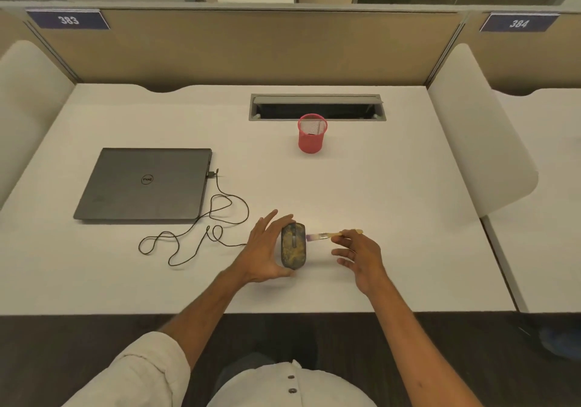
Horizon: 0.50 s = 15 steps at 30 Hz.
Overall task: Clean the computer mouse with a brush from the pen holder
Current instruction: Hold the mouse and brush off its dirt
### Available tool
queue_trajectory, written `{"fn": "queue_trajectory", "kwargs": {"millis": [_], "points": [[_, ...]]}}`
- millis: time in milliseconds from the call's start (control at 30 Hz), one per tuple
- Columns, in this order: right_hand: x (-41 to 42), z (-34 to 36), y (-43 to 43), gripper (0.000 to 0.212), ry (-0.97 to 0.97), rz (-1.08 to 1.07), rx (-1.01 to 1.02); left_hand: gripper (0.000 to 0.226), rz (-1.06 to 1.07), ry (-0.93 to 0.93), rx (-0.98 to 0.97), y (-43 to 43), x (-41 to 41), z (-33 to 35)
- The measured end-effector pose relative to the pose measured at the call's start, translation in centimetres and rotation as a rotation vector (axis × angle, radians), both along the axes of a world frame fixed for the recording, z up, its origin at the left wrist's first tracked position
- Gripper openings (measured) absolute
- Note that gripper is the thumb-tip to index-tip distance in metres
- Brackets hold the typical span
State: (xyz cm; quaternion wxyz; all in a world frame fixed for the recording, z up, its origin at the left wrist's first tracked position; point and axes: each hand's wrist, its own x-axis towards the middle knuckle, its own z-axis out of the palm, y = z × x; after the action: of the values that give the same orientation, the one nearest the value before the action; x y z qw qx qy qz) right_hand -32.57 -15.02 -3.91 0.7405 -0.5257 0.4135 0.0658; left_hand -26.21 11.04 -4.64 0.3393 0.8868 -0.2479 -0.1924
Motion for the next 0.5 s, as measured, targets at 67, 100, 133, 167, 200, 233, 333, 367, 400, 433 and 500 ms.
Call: {"fn": "queue_trajectory", "kwargs": {"millis": [67,100,133,167,200,233,333,367,400,433,500], "points": [[-1.7,0.3,0.2,0.020,0.008,-0.019,0.011,0.127,-0.001,-0.012,0.000,0.2,-1.9,0.1],[-2.5,0.5,0.4,0.021,0.007,-0.028,0.015,0.127,-0.001,-0.014,-0.002,0.3,-2.7,0.1],[-3.3,0.6,0.6,0.022,0.000,-0.035,0.018,0.128,0.002,-0.017,-0.003,0.5,-3.6,0.1],[-4.1,0.8,0.8,0.023,-0.010,-0.039,0.017,0.128,0.008,-0.019,-0.002,0.7,-4.4,0.1],[-4.8,0.9,1.0,0.024,-0.020,-0.042,0.016,0.129,0.011,-0.022,0.001,0.8,-5.1,0.1],[-5.8,1.1,1.4,0.025,-0.031,-0.045,0.015,0.129,0.007,-0.029,0.002,1.1,-6.1,0.1],[-7.6,1.6,2.1,0.025,-0.054,-0.069,0.003,0.127,0.011,-0.022,-0.012,1.8,-7.8,0.1],[-8.2,1.8,2.4,0.025,-0.067,-0.081,-0.011,0.126,0.009,-0.017,-0.022,2.2,-8.4,0.3],[-8.8,1.9,2.7,0.024,-0.082,-0.094,-0.029,0.126,0.007,-0.012,-0.028,2.5,-8.9,0.3],[-9.4,2.1,3.1,0.023,-0.097,-0.106,-0.045,0.127,0.004,-0.006,-0.028,2.9,-9.4,0.4],[-10.6,2.5,4.0,0.022,-0.119,-0.115,-0.080,0.127,-0.015,0.004,-0.035,3.8,-10.4,0.4]]}}
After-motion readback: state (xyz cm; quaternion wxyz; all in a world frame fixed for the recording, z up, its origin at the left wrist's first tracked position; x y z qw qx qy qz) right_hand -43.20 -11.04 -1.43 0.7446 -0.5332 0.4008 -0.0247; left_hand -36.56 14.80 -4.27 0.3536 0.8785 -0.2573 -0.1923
